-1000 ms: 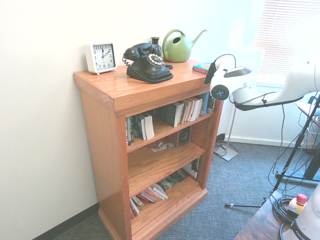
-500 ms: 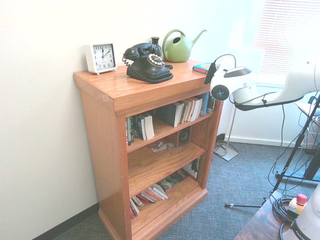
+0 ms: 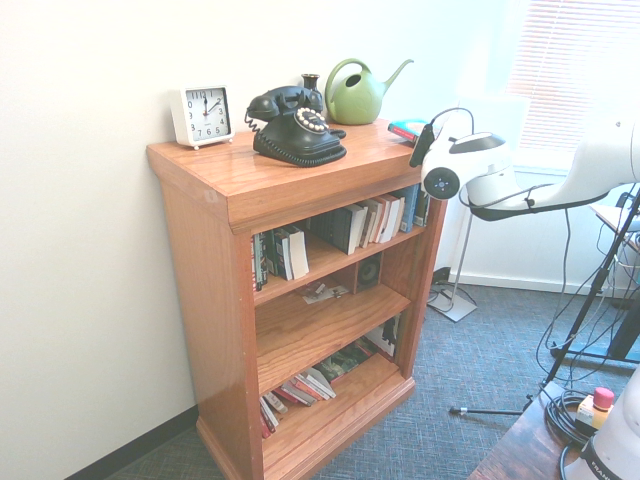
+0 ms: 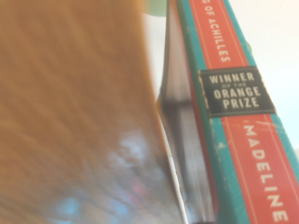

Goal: Organize the shelf

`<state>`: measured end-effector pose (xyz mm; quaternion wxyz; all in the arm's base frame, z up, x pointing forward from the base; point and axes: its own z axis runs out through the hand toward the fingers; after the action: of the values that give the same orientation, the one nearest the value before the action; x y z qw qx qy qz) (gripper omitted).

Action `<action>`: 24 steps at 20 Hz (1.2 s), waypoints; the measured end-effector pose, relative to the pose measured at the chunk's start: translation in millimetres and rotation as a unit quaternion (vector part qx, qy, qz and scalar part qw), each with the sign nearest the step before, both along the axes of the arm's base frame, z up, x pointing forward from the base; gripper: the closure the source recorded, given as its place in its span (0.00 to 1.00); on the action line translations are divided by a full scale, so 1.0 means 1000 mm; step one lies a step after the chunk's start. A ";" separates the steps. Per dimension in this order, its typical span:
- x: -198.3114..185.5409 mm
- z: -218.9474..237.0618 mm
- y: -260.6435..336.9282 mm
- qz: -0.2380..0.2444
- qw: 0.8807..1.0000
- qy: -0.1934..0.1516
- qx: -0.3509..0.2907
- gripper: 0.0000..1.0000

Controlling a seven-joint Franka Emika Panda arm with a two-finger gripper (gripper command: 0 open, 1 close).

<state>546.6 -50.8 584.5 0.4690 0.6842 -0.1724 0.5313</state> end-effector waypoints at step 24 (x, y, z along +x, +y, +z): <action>-0.223 -0.055 0.070 0.067 0.907 -0.014 0.415 1.00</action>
<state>323.1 18.7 529.8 0.1040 0.8193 -0.3378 0.4514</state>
